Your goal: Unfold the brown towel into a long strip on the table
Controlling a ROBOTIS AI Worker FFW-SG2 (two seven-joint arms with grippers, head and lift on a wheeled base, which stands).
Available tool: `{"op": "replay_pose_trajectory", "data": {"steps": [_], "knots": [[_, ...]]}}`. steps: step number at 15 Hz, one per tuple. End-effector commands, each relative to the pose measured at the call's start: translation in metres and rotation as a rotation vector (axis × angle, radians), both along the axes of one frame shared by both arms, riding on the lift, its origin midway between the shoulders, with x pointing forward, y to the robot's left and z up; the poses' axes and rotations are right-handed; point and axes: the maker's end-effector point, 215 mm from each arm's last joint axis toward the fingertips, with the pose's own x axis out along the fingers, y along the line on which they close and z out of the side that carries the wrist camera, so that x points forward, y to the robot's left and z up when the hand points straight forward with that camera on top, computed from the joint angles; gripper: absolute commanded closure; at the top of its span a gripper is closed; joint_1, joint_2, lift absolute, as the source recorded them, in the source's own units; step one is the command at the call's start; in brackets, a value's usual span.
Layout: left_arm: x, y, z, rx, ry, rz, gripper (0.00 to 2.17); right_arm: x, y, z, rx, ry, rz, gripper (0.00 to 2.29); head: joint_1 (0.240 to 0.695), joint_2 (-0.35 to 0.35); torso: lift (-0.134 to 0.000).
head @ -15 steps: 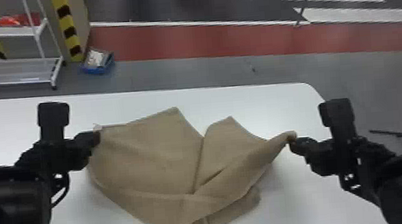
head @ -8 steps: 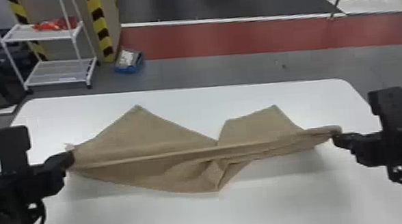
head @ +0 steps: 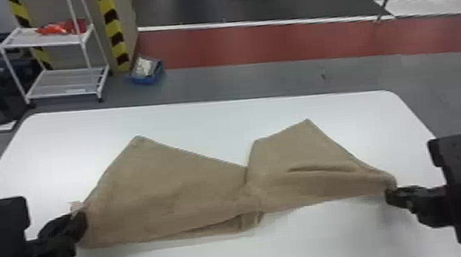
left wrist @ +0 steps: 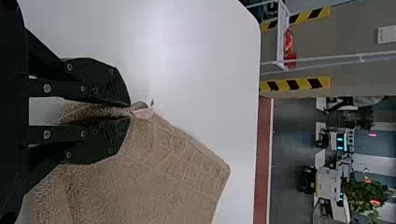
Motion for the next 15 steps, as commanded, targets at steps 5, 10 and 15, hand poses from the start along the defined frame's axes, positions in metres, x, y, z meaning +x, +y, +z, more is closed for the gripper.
{"op": "replay_pose_trajectory", "data": {"steps": [5, 10, 15], "knots": [[-0.016, -0.014, 0.021, 0.021, -0.049, -0.016, 0.01, -0.013, -0.018, 0.043, -0.017, -0.016, 0.078, 0.06, 0.695, -0.135, -0.124], [-0.018, -0.008, 0.026, 0.027, -0.062, 0.0, 0.01, 0.01, -0.012, 0.101, -0.211, -0.119, 0.323, 0.09, 0.695, -0.138, -0.124], [-0.013, -0.013, 0.033, 0.019, -0.081, -0.02, 0.01, -0.005, 0.013, 0.098, -0.491, -0.076, 0.735, 0.13, 0.695, -0.126, -0.124]]}}
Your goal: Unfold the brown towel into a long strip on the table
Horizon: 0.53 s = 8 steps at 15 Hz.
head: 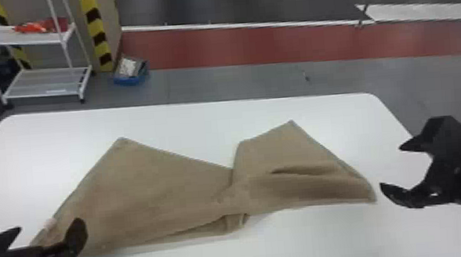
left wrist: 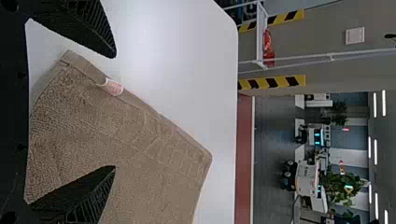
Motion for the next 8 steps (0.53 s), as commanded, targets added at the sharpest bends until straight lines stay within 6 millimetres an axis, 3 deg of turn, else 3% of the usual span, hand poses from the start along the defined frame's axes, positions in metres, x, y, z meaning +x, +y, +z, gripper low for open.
{"op": "replay_pose_trajectory", "data": {"steps": [1, 6, 8], "knots": [[0.002, -0.002, 0.002, -0.001, -0.006, -0.011, 0.02, -0.011, 0.008, -0.006, -0.103, 0.02, 0.147, 0.13, 0.695, -0.122, -0.124], [0.006, -0.006, 0.005, -0.014, -0.033, -0.019, 0.02, -0.031, -0.009, -0.047, -0.183, 0.146, 0.238, 0.22, 0.695, -0.121, -0.124], [0.014, -0.011, 0.003, -0.022, -0.035, -0.029, 0.02, -0.03, -0.021, -0.057, -0.169, 0.176, 0.215, 0.38, 0.695, -0.139, -0.124]]}}
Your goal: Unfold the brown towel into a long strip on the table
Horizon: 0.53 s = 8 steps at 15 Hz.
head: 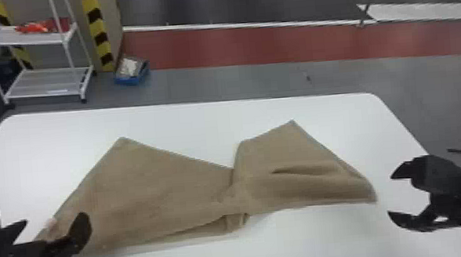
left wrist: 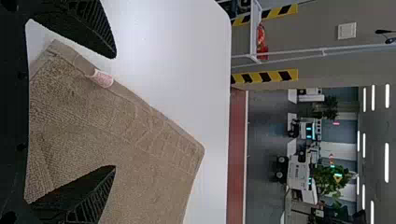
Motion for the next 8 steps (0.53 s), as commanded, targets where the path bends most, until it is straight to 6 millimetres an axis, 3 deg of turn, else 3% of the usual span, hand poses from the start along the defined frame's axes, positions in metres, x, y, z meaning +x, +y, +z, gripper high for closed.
{"op": "replay_pose_trajectory", "data": {"steps": [1, 8], "knots": [[0.008, -0.007, -0.003, -0.009, -0.001, -0.012, 0.02, 0.002, -0.011, -0.01, 0.011, 0.027, -0.027, 0.41, 0.695, -0.146, -0.124], [0.025, -0.029, -0.008, -0.03, -0.002, -0.054, 0.02, 0.011, -0.01, -0.018, 0.014, 0.034, -0.055, 0.51, 0.695, -0.184, -0.124]]}}
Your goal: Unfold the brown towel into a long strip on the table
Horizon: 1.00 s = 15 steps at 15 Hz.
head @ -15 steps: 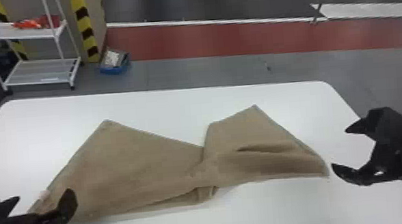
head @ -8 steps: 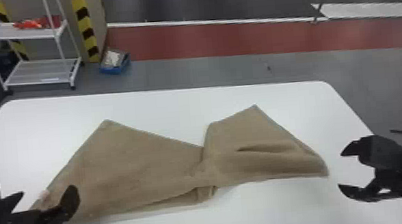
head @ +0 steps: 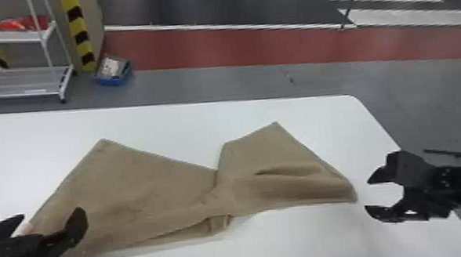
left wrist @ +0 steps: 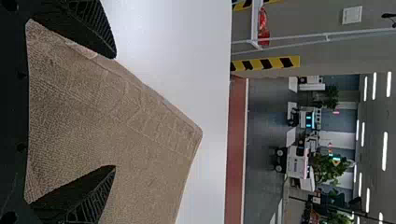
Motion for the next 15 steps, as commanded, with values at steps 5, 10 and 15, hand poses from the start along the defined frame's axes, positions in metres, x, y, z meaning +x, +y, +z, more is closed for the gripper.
{"op": "replay_pose_trajectory", "data": {"steps": [5, 10, 15], "knots": [[0.008, -0.01, 0.006, -0.008, -0.014, -0.022, 0.02, -0.003, -0.004, -0.018, -0.021, 0.036, -0.044, 0.65, 0.695, -0.2, -0.124], [0.006, -0.013, 0.006, -0.013, -0.013, -0.035, 0.02, 0.009, 0.009, -0.013, -0.003, -0.009, -0.042, 0.64, 0.695, -0.198, -0.124], [0.01, -0.023, 0.01, -0.021, -0.023, -0.057, 0.02, 0.003, 0.005, -0.026, -0.038, 0.027, -0.051, 0.65, 0.695, -0.194, -0.124]]}}
